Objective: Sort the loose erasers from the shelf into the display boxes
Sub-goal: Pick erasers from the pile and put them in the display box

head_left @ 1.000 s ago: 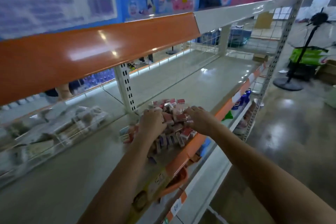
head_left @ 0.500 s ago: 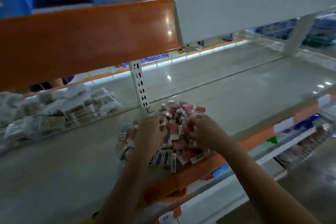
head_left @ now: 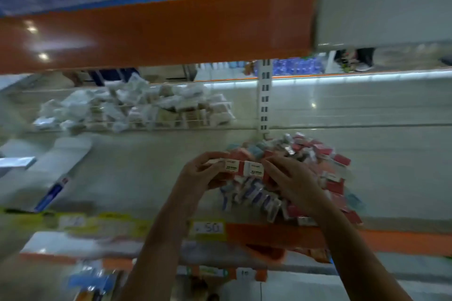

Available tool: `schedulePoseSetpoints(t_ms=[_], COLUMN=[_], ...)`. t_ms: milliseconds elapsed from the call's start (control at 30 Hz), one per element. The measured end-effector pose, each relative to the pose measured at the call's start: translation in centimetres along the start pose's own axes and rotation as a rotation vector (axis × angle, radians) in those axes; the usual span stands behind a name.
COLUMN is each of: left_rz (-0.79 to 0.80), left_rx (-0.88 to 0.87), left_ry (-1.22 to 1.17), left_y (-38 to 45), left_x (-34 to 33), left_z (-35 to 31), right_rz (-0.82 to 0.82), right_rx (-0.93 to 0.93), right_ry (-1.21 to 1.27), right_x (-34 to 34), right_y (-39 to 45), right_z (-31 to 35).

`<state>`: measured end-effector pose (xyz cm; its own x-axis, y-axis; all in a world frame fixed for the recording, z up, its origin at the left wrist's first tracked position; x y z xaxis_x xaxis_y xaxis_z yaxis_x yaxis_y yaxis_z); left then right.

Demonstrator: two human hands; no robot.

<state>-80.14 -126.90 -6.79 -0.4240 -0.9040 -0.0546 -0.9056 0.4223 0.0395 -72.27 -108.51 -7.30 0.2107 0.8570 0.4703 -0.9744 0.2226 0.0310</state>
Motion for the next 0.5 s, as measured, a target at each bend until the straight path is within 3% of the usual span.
schedulePoseSetpoints(t_ms=[267,367,500], left_rz=[-0.116,-0.177,-0.246], left_rx=[0.026,0.004,-0.027], left_ry=[-0.106,-0.084,-0.011], left_y=[-6.5,-9.4,-13.6], left_x=[11.3,16.0,23.5], left_z=[-0.4,-0.5,-1.2], right_rz=[0.342,0.463,0.483], right_rx=[0.001,0.042,0.151], right_ry=[0.447,0.369,0.168], right_x=[-10.0,-14.8,-22.3], right_y=[0.9,1.1,0.6], right_z=[5.1,7.2,11.1])
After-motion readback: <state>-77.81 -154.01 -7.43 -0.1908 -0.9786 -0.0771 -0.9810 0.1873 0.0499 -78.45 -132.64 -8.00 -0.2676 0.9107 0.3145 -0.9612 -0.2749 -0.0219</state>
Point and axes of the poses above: each hand's wrist, its own y-axis towards the middle knuckle, its own x-axis out of the back of the hand, z = x × y, the point moved 2 cm from there along y, towards the middle knuckle, and after that the axes turned 7 degrees about -x, right-handed, at the moved point
